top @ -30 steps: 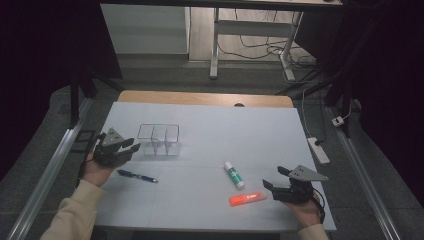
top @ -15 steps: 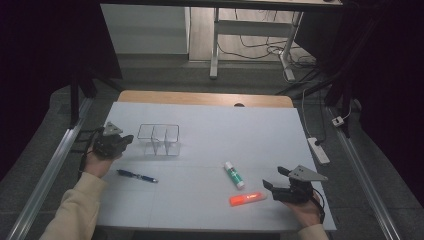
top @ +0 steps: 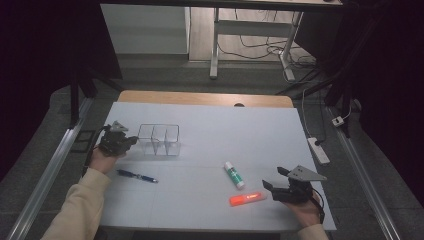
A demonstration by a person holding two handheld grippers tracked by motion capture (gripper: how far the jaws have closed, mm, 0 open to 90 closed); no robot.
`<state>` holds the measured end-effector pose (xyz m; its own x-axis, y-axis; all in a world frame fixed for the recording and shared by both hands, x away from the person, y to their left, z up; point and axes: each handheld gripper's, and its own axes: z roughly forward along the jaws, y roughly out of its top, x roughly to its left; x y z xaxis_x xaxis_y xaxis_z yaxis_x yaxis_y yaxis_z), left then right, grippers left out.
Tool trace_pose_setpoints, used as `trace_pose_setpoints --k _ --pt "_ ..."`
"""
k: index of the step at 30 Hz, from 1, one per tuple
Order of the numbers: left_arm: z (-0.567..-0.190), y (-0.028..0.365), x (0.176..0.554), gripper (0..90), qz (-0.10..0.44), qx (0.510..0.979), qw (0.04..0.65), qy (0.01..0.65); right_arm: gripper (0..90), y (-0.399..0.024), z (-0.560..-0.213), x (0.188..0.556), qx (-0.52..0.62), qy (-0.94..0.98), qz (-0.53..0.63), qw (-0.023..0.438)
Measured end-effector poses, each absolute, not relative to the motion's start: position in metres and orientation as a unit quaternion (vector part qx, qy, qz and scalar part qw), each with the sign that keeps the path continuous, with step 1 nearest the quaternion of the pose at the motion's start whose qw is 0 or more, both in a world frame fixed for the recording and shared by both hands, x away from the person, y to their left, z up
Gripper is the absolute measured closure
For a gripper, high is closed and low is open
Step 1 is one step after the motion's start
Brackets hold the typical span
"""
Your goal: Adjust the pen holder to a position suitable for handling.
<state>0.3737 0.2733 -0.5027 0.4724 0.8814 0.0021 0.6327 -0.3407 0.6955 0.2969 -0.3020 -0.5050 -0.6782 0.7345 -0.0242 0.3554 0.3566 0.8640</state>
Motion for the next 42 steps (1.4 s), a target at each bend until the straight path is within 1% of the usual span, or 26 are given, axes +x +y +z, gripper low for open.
trace_pose_setpoints --k 9,27,42 --pt "-0.505 0.270 0.374 88.5 0.183 0.802 0.320 0.470 21.8 -0.302 -0.505 0.297 0.342 0.797 0.451 0.210" --pt "-0.506 0.267 0.375 88.5 0.181 0.802 0.323 0.468 21.8 -0.302 -0.505 0.297 0.342 0.797 0.451 0.212" --pt "-0.507 0.252 0.381 88.5 0.176 0.809 0.324 0.457 21.8 -0.301 -0.506 0.297 0.343 0.799 0.448 0.210"
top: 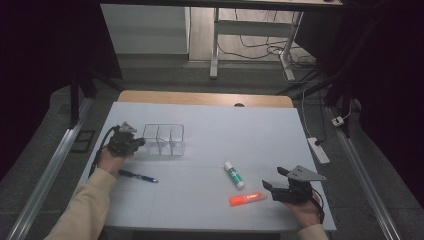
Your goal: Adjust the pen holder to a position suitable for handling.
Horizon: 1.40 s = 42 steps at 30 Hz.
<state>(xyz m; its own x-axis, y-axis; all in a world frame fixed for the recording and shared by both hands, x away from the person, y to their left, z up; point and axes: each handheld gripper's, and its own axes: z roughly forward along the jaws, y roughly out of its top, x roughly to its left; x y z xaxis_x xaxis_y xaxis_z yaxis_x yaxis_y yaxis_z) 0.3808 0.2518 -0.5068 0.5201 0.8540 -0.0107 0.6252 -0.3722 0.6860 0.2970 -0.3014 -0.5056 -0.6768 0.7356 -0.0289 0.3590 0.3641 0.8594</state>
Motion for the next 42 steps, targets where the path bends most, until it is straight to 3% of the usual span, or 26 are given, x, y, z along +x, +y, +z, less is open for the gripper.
trace_pose_setpoints --k 42 --pt "-0.504 0.194 0.397 88.5 0.158 0.833 0.332 0.413 21.8 -0.301 -0.506 0.297 0.342 0.800 0.447 0.208"
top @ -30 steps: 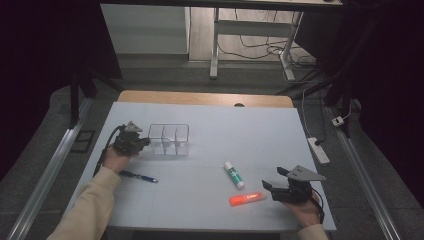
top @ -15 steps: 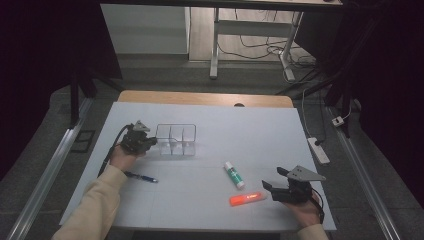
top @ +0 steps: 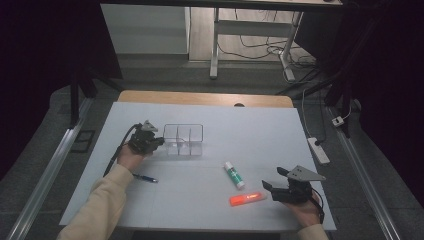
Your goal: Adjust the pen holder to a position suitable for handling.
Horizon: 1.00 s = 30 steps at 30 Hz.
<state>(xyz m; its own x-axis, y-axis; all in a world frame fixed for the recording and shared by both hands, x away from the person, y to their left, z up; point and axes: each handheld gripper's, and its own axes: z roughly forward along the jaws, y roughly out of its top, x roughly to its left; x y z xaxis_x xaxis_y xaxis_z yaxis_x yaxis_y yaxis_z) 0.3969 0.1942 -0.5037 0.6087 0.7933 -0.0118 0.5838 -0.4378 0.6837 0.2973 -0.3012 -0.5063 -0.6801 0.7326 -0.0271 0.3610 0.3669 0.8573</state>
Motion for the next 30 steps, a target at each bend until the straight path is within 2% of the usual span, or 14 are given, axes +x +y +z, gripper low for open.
trace_pose_setpoints --k 30 --pt "-0.501 0.154 0.407 88.4 0.144 0.847 0.338 0.384 21.8 -0.301 -0.507 0.297 0.340 0.801 0.447 0.207"
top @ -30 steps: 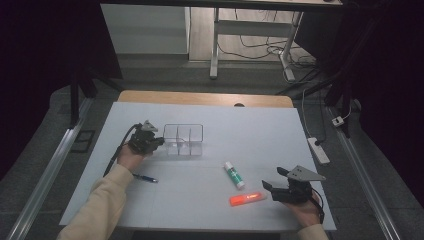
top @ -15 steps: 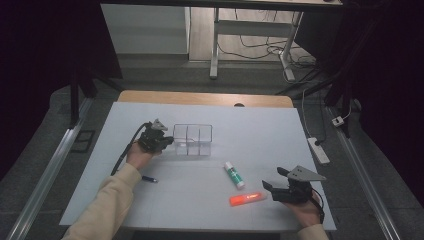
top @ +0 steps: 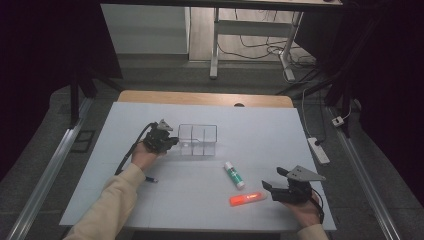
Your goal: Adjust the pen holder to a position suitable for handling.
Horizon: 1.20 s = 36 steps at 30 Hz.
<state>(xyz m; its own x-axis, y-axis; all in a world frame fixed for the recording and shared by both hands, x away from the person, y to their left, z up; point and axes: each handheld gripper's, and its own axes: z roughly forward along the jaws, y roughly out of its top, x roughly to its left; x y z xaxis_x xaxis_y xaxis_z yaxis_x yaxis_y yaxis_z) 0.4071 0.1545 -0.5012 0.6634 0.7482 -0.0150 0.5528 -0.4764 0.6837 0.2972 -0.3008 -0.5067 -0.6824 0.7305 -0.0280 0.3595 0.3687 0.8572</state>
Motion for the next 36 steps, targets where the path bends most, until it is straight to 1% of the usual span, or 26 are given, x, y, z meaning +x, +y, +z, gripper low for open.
trace_pose_setpoints --k 16,28,30,33,36 --pt "-0.502 0.146 0.410 88.4 0.143 0.849 0.339 0.379 21.9 -0.301 -0.507 0.297 0.340 0.802 0.446 0.207" --pt "-0.497 0.161 0.408 88.0 0.137 0.849 0.344 0.378 21.8 -0.302 -0.506 0.297 0.338 0.801 0.447 0.210" --pt "-0.495 0.163 0.406 84.4 0.132 0.850 0.349 0.372 21.8 -0.302 -0.506 0.297 0.338 0.800 0.448 0.209" --pt "-0.492 0.166 0.402 74.5 0.135 0.852 0.351 0.366 21.8 -0.302 -0.506 0.296 0.338 0.800 0.449 0.209" --pt "-0.489 0.169 0.397 58.7 0.145 0.853 0.346 0.362 21.8 -0.302 -0.506 0.296 0.337 0.801 0.449 0.209"
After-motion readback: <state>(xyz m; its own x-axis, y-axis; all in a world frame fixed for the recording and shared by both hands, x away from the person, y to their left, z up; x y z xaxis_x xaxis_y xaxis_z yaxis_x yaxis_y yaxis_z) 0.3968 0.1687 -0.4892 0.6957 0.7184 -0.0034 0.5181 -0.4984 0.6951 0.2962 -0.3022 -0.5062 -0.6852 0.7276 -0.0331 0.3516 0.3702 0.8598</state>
